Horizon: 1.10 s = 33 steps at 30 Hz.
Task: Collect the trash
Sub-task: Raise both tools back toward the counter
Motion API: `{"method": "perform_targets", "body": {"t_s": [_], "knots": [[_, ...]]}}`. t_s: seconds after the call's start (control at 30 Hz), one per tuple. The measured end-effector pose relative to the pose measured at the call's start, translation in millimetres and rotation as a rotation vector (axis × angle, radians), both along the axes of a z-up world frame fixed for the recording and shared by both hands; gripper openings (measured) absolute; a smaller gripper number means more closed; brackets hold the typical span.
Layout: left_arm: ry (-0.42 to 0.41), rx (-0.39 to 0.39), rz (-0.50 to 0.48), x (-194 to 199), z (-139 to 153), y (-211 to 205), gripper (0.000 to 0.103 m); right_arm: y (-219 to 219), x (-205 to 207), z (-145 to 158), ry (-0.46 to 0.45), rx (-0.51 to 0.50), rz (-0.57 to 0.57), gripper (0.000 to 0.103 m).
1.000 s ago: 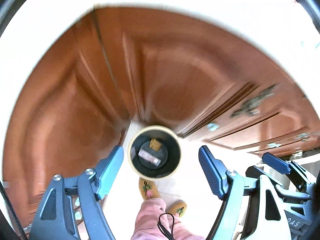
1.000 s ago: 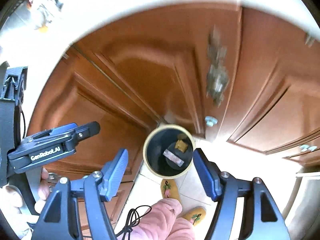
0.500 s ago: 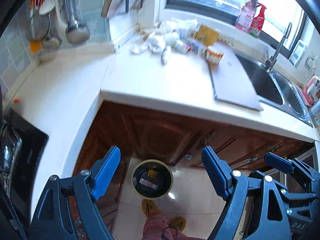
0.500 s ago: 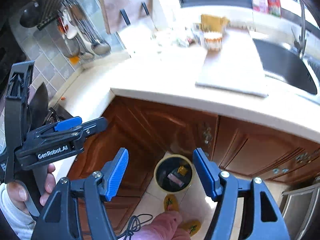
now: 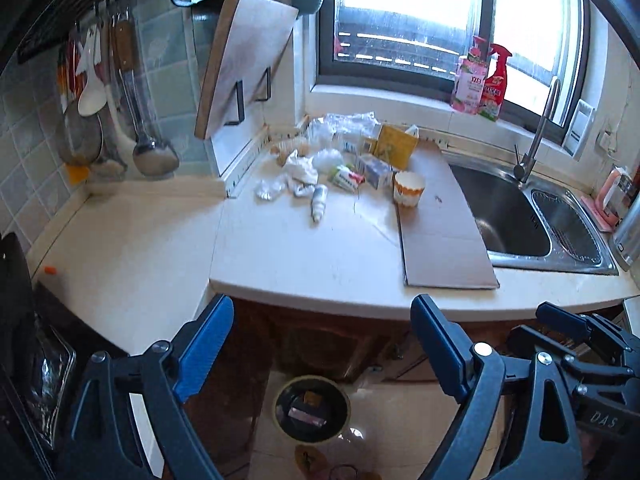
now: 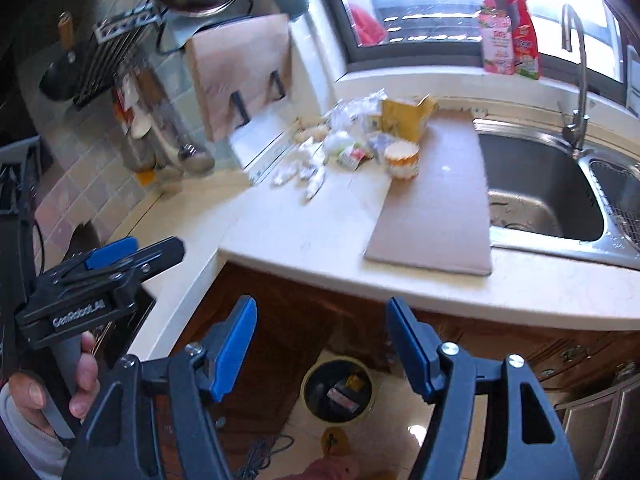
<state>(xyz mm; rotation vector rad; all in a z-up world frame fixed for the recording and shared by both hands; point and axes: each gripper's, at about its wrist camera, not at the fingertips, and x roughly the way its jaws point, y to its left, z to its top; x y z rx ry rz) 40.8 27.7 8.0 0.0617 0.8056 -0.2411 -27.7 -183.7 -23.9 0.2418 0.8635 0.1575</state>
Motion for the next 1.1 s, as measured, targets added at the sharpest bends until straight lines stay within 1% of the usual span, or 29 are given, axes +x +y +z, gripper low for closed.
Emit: {"method": "perform_targets", "body": {"t_s": [0.27,0.43,0.5,0.63,0.77,0.87,0.93,1.1], "knots": [[-0.035,-0.026,-0.029,52.2,13.5,-4.4,0.091,-17.3,34.9,15.0,-0.034,-0.024,-0.081,0.068],[-0.054,-0.035,-0.046,93.1,13.0,-2.6,0.095,-26.0,61.1,21.7,-0.053,-0.034,-0.151,0.068],[-0.043,-0.039,-0.053,112.7,9.0,-1.8,0.096,-27.6,71.5,21.5,-0.051,-0.041,-0.180,0.068],[-0.012,-0.051,-0.065,149.4,-5.0,-0.5,0.096,-29.4,89.6,18.6,-0.055,-0.054,-0.223,0.068],[0.041,-0.056,-0.054,183.8,-24.7,-2.8,0.096,-30.5,107.7,13.0,-0.048,-0.078,-0.234,0.075],[0.082,-0.067,-0.045,203.1,-40.1,-6.3,0.096,-32.5,126.3,5.5,-0.030,-0.122,-0.211,0.079],[0.102,-0.058,-0.032,214.3,-50.4,-10.5,0.096,-34.8,140.2,-1.7,-0.016,-0.147,-0.191,0.079],[0.165,-0.034,0.027,244.5,-79.6,-21.2,0.096,-46.8,189.0,-26.6,0.029,-0.143,-0.102,0.079]]}}
